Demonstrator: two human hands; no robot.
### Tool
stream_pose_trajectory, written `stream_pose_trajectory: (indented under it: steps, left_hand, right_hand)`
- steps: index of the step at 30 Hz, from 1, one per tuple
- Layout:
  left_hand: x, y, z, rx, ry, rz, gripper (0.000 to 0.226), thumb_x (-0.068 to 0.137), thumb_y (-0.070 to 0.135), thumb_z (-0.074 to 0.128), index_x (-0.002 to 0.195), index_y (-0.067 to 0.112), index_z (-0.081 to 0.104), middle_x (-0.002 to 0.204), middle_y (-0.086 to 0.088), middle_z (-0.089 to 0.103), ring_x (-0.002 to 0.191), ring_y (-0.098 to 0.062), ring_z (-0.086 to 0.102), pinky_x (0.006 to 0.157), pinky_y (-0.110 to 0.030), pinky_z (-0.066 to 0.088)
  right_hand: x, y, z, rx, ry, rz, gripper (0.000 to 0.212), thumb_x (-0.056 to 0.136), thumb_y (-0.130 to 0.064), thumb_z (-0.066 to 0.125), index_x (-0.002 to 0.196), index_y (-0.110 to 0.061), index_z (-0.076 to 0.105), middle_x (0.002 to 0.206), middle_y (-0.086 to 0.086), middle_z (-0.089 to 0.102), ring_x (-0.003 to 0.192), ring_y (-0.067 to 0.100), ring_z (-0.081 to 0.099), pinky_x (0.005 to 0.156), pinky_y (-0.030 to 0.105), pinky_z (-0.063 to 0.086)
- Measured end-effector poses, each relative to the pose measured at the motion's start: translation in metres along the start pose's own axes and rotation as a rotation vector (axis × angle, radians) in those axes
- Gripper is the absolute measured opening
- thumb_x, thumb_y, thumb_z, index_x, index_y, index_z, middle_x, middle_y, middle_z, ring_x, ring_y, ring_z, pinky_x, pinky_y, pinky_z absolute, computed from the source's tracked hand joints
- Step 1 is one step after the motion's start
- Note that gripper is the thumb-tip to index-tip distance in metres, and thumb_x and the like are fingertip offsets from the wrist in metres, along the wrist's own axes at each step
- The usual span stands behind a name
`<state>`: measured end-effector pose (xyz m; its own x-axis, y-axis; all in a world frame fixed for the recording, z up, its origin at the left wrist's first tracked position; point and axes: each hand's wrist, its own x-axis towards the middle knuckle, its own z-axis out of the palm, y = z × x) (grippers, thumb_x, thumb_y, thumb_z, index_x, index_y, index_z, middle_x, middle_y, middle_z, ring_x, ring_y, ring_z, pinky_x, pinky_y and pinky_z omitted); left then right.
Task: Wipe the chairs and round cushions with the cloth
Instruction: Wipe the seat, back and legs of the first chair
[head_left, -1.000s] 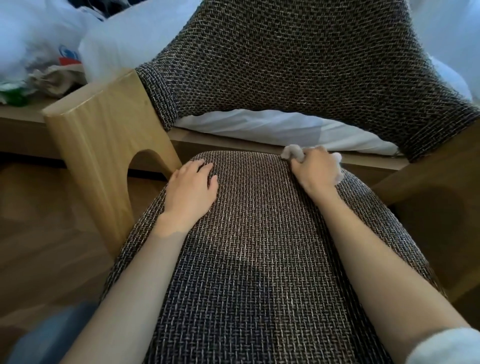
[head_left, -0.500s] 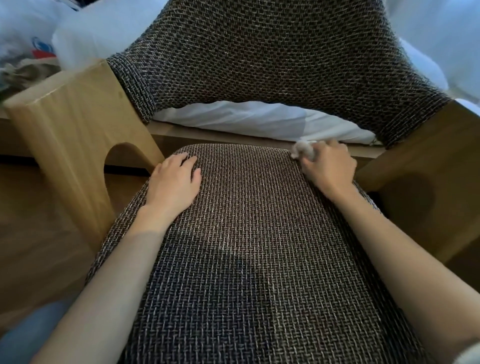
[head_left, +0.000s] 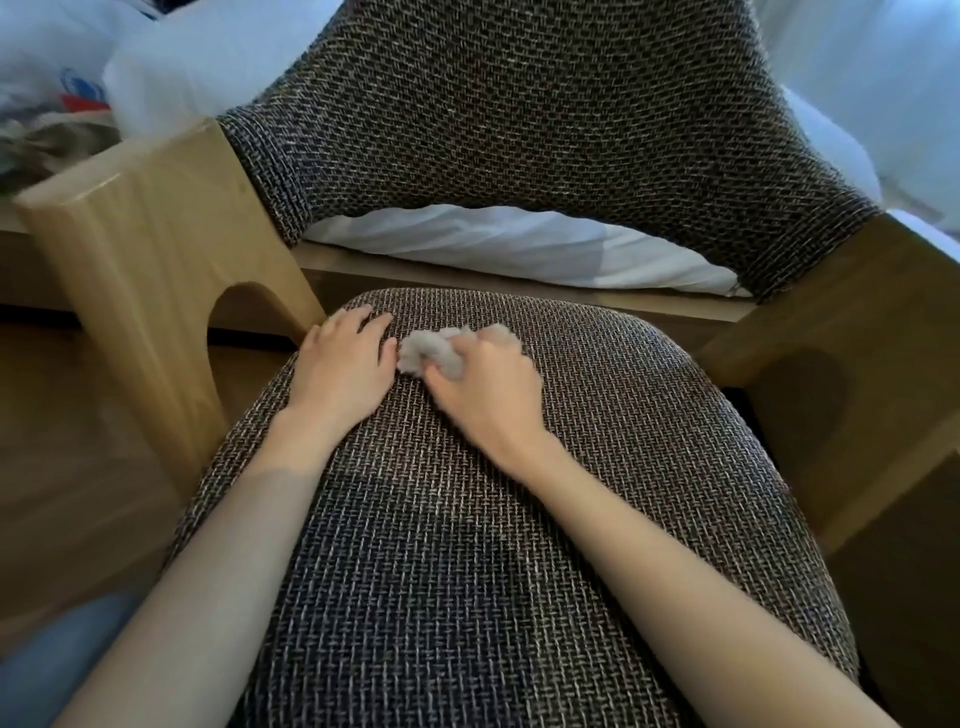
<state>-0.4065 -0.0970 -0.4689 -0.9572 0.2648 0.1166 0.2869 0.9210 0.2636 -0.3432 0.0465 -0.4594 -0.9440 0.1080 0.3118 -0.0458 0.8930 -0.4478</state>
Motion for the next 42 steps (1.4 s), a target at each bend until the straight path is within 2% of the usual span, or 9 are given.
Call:
stream_pose_trajectory:
  steps: [5,12,16,21,25,27,31,35,42]
  left_hand:
    - [-0.004,0.000,-0.001,0.007,-0.020,0.015,0.048,0.102,0.034,0.033,0.146,0.018,0.037,0.154,-0.009,0.031,0.143,-0.029,0.024,0.118,-0.045,0.018]
    - [-0.020,0.026,0.002,0.019,-0.098,0.144,0.047,0.102,0.039,0.029,0.149,0.029,0.030,0.158,-0.003,0.022,0.146,-0.026,0.012,0.120,-0.046,0.002]
    - [-0.024,0.032,0.005,0.026,-0.128,0.180,0.048,0.102,0.040,0.026,0.150,0.030,0.027,0.159,0.000,0.018,0.147,-0.025,0.008,0.120,-0.046,-0.001]
    - [-0.026,0.039,0.007,0.037,-0.142,0.203,0.048,0.103,0.039,0.026,0.150,0.031,0.026,0.159,0.000,0.017,0.148,-0.024,0.006,0.119,-0.047,-0.002]
    - [-0.028,0.041,0.007,0.019,-0.154,0.221,0.048,0.103,0.039,0.024,0.150,0.031,0.026,0.159,0.001,0.016,0.148,-0.023,0.005,0.120,-0.046,-0.003]
    - [-0.029,0.043,0.008,0.023,-0.157,0.216,0.048,0.103,0.039,0.024,0.150,0.031,0.025,0.160,0.001,0.016,0.148,-0.022,0.005,0.120,-0.046,-0.003]
    - [-0.029,0.047,0.010,0.037,-0.167,0.210,0.048,0.103,0.038,0.023,0.150,0.031,0.024,0.160,0.000,0.015,0.148,-0.024,0.005,0.119,-0.047,-0.003]
    - [-0.030,0.050,0.010,0.047,-0.167,0.208,0.048,0.103,0.037,0.023,0.150,0.030,0.024,0.160,-0.002,0.016,0.148,-0.025,0.006,0.120,-0.047,-0.001]
    - [-0.031,0.052,0.009,0.034,-0.173,0.205,0.048,0.103,0.036,0.024,0.151,0.028,0.024,0.160,-0.003,0.015,0.148,-0.026,0.004,0.119,-0.048,-0.003]
  right_hand:
    - [0.003,0.038,-0.032,-0.257,-0.009,0.012,0.029,0.093,-0.045,0.050,0.113,-0.028,0.065,0.110,0.002,0.060,0.075,0.015,0.051,0.052,0.020,0.030]
    - [0.012,0.131,-0.082,-0.391,0.167,0.420,0.036,0.088,-0.040,0.057,0.117,-0.020,0.066,0.113,0.013,0.059,0.099,0.039,0.060,0.075,0.041,0.047]
    - [-0.006,0.089,-0.059,-0.266,0.119,0.267,0.025,0.089,-0.041,0.055,0.095,-0.021,0.068,0.100,0.007,0.062,0.083,0.030,0.063,0.064,0.031,0.047]
    - [-0.046,0.054,-0.052,-0.135,0.005,0.026,0.032,0.088,-0.047,0.056,0.111,-0.028,0.068,0.110,0.003,0.063,0.080,0.024,0.064,0.065,0.036,0.055]
    - [-0.027,0.103,-0.077,-0.320,0.075,0.136,0.032,0.089,-0.045,0.056,0.113,-0.026,0.066,0.099,0.003,0.061,0.077,0.023,0.061,0.060,0.028,0.041]
    - [-0.014,0.128,-0.090,-0.384,0.133,0.256,0.033,0.088,-0.043,0.057,0.113,-0.024,0.066,0.104,0.007,0.060,0.087,0.031,0.061,0.061,0.030,0.036]
    - [-0.012,0.138,-0.086,-0.415,0.168,0.275,0.045,0.087,-0.054,0.057,0.122,-0.027,0.062,0.119,0.009,0.059,0.106,0.037,0.051,0.073,0.041,0.044]
    - [-0.014,0.139,-0.077,-0.307,0.096,0.272,0.067,0.088,-0.072,0.028,0.132,-0.030,0.055,0.138,-0.002,0.050,0.118,0.033,0.047,0.093,0.048,0.039]
    - [-0.029,0.115,-0.082,-0.154,0.059,0.181,0.032,0.091,-0.034,0.057,0.122,-0.028,0.065,0.114,0.011,0.060,0.099,0.031,0.060,0.080,0.035,0.046]
